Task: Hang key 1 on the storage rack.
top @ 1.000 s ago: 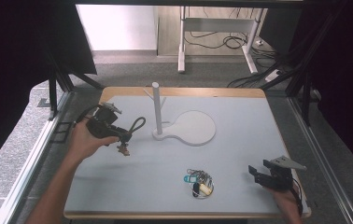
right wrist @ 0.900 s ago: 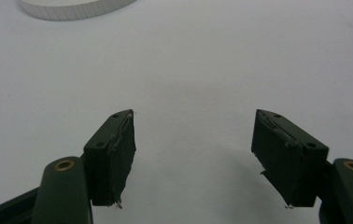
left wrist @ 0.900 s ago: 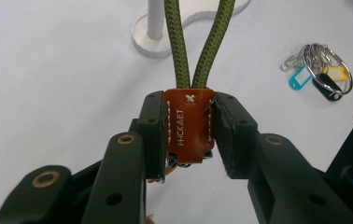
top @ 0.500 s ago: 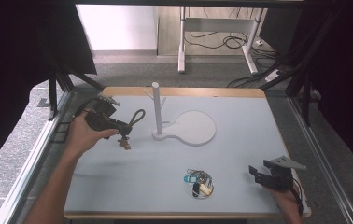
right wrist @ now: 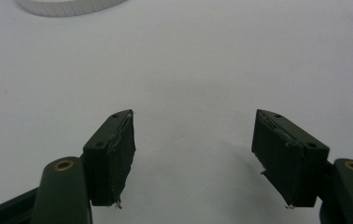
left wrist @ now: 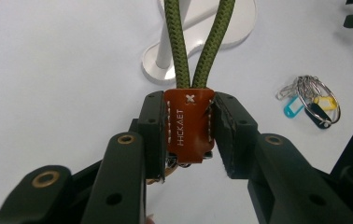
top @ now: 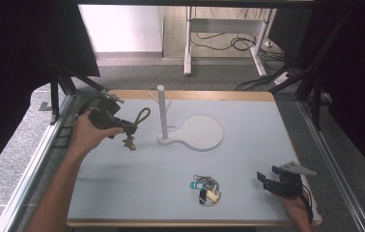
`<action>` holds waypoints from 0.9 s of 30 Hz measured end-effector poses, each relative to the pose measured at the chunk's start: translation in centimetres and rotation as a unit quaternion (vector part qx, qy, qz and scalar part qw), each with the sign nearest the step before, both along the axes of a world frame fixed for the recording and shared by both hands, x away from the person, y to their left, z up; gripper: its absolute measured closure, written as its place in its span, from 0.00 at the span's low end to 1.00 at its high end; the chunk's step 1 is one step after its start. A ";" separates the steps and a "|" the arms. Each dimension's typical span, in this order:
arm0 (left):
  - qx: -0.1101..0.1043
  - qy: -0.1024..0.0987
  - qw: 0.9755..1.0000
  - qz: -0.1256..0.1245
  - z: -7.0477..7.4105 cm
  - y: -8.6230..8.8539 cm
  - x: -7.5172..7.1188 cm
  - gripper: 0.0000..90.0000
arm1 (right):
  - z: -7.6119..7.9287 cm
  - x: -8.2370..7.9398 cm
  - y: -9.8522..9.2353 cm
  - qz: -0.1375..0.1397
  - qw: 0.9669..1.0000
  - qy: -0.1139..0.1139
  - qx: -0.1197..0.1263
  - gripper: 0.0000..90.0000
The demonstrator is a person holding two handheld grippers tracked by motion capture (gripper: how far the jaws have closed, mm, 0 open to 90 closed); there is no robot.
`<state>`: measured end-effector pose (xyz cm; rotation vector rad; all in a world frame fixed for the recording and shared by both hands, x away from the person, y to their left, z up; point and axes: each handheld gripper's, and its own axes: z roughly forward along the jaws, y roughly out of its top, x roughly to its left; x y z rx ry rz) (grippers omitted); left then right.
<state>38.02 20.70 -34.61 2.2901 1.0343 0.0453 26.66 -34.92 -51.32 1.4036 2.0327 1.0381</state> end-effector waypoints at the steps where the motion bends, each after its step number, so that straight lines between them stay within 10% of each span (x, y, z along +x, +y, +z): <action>1: 0.000 0.000 1.000 0.000 0.1 0.0 0.1 0.74 | 0.0 0.0 0.0 0.000 1.000 0.000 0.000 0.33; 27: -0.029 -0.006 0.999 0.015 1.5 0.4 2.5 0.74 | 0.0 0.1 -0.1 0.000 1.000 0.001 0.000 0.33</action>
